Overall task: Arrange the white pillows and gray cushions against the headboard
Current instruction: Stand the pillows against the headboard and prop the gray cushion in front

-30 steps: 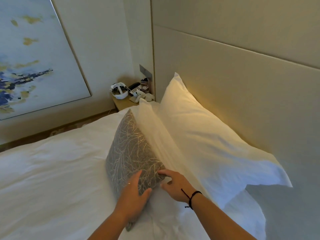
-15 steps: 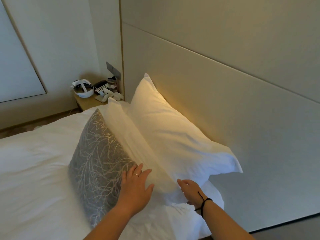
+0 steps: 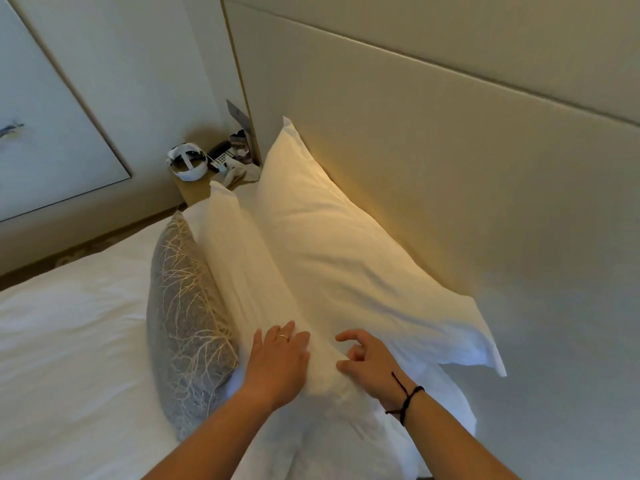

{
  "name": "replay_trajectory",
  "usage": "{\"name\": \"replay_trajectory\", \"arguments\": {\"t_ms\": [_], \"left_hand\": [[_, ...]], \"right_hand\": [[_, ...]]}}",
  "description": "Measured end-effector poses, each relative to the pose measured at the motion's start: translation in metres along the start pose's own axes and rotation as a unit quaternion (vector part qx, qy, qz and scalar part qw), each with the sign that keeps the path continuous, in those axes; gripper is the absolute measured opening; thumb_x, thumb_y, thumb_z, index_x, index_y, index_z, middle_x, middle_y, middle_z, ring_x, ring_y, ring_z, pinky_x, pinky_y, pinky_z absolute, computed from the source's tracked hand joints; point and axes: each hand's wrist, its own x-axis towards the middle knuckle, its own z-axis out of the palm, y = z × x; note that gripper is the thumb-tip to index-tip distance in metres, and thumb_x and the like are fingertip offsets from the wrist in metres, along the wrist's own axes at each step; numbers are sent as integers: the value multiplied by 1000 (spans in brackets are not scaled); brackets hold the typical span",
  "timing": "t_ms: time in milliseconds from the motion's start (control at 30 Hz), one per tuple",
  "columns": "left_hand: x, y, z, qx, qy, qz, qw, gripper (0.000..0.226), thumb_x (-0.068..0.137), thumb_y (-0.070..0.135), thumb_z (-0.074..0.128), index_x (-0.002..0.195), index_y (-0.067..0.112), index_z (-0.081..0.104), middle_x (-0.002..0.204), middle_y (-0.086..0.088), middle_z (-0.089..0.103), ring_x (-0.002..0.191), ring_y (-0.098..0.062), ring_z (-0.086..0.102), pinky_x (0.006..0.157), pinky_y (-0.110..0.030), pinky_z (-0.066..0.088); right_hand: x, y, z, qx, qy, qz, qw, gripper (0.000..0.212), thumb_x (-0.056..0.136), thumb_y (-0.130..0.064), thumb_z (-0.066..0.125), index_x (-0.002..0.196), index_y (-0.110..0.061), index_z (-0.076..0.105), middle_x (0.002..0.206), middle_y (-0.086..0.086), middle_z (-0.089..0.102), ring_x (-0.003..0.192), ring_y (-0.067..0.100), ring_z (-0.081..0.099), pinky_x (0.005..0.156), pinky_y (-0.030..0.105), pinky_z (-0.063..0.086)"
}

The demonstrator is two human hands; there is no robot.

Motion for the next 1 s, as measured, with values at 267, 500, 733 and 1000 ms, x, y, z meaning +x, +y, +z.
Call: {"name": "replay_trajectory", "arguments": {"t_ms": [267, 500, 733, 1000], "left_hand": [[36, 40, -5, 33, -116, -48, 992, 54, 96, 52, 35, 143, 27, 37, 158, -5, 28, 144, -28, 22, 115, -47, 24], [45, 32, -13, 25, -137, -63, 988, 52, 97, 53, 36, 144, 32, 40, 154, 3, 37, 143, -20, 27, 118, -46, 14], [89, 38, -39, -52, -20, -34, 998, 45, 100, 41, 34, 143, 32, 43, 150, 7, 44, 134, -18, 43, 113, -37, 29], [157, 29, -83, -76, 81, 42, 993, 43, 102, 36, 32, 143, 32, 43, 150, 5, 45, 134, -20, 45, 114, -41, 31]], "right_hand": [[11, 31, -30, -165, -57, 6, 985, 26, 81, -6, 61, 86, -31, 54, 63, -5, 43, 55, 5, 39, 58, 25, 38], [21, -31, -61, -321, -3, -148, 935, 18, 91, -35, 54, 108, -38, 56, 84, -16, 57, 78, 5, 54, 69, 24, 44], [59, -72, -116, -374, 168, -134, 902, 35, 95, -39, 53, 128, -27, 52, 128, -6, 55, 110, 14, 56, 87, 27, 46], [83, -74, -109, -434, 108, 9, 894, 61, 94, -61, 38, 139, -20, 37, 133, 3, 52, 114, 23, 54, 92, 36, 47]]}}
